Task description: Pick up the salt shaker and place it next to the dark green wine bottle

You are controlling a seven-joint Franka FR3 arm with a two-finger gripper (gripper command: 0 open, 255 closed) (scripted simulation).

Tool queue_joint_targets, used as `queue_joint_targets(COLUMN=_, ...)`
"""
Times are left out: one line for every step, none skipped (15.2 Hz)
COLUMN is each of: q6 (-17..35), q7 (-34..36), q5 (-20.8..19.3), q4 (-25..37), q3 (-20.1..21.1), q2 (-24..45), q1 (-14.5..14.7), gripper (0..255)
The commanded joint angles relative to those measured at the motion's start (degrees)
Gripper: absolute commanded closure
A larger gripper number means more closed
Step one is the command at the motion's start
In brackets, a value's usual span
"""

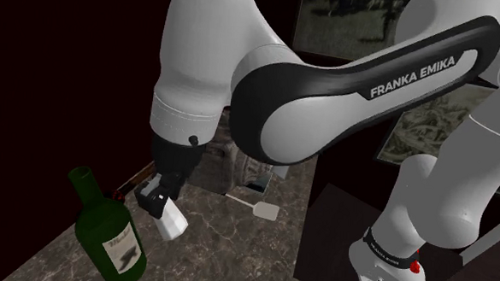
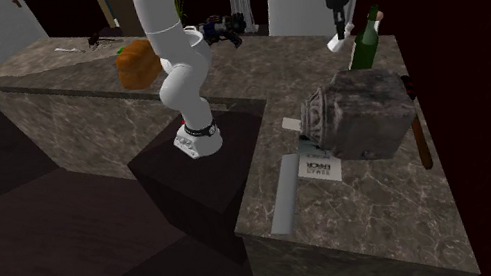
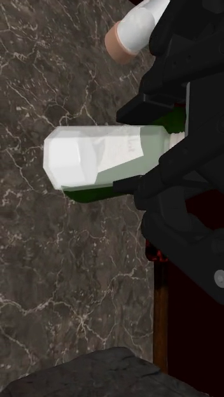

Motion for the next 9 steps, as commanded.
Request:
queue_joint_targets(q6=1.8, q7=0.0, q5=0.0, q4=-1.7, q3=0.0, q2=0.1, q1=0.0, gripper=255)
queue_joint_targets(q6=2.5, q7=0.0, q5=-0.1, q4=-2.3, q3=0.1, q2=0.3, q1=0.0, gripper=255)
queue_joint_targets(q6=3.3, q7=0.1, q5=-0.2, q4=-2.8, q3=0.2, q2=0.5, q1=0.0, gripper=255)
queue_joint_targets(q6=4.1, q7=0.2, q5=-0.4, q4=-3.4, q3=0.2, q2=0.7, q1=0.1, gripper=255)
queue_joint_targets(q6=4.8, q7=0.3, q5=-0.5, q4=-3.9, q3=0.3, q2=1.0, q1=0.1, gripper=255)
queue_joint_targets(q6=5.6, q7=0.5, q5=-0.7, q4=-4.4, q3=0.3, q2=1.3, q1=0.1, gripper=255)
queue_joint_targets(q6=6.4, q7=0.6, q5=-0.9, q4=-4.9, q3=0.4, q2=1.6, q1=0.1, gripper=255)
queue_joint_targets(q6=7.1, q7=0.7, q5=-1.1, q4=-5.4, q3=0.4, q2=1.9, q1=0.1, gripper=255)
queue_joint_targets(q6=7.9, q7=0.9, q5=-1.3, q4=-5.9, q3=0.5, q2=2.2, q1=0.1, gripper=255)
